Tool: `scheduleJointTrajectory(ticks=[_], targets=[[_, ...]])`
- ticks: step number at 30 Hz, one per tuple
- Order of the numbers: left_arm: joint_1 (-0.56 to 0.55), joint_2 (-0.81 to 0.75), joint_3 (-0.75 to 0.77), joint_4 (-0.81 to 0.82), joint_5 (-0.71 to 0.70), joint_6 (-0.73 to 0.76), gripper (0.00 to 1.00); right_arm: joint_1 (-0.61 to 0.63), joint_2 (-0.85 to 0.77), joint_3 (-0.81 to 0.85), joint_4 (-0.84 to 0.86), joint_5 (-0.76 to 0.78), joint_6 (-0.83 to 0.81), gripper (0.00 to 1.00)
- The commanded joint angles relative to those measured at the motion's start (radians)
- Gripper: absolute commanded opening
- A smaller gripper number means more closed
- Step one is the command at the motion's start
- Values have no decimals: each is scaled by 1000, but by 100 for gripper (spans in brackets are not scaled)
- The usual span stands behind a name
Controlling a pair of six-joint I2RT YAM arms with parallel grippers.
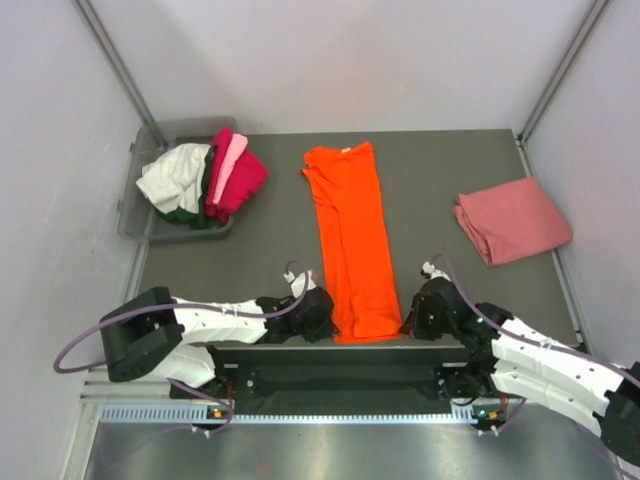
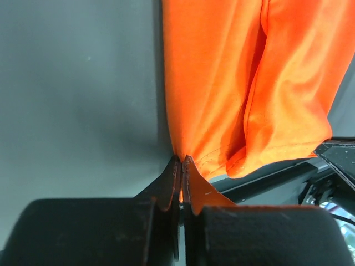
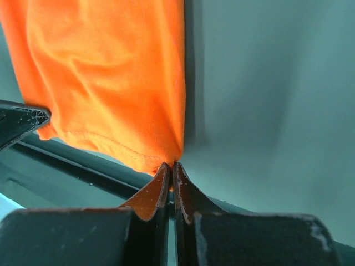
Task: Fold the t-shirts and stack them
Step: Fold the tshirt
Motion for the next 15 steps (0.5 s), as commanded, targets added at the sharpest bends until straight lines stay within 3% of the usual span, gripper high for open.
scheduleJointTrajectory(ticks=[1,6,11,15], targets=[[-7,-36,-64,-17,-33,-59,0,16,-60,-7,-63,32,18,0],[-7,-156,-171,-7,-50,-103,0,16,-101,-48,-66,35,25,7],[-13,-156,-197,24,-30,-105,0,16,-128,-55,-31,-21,21,42],[-17,-148,-197,26,-29,-102,0,16,-125,7,-34,-12,9,46]])
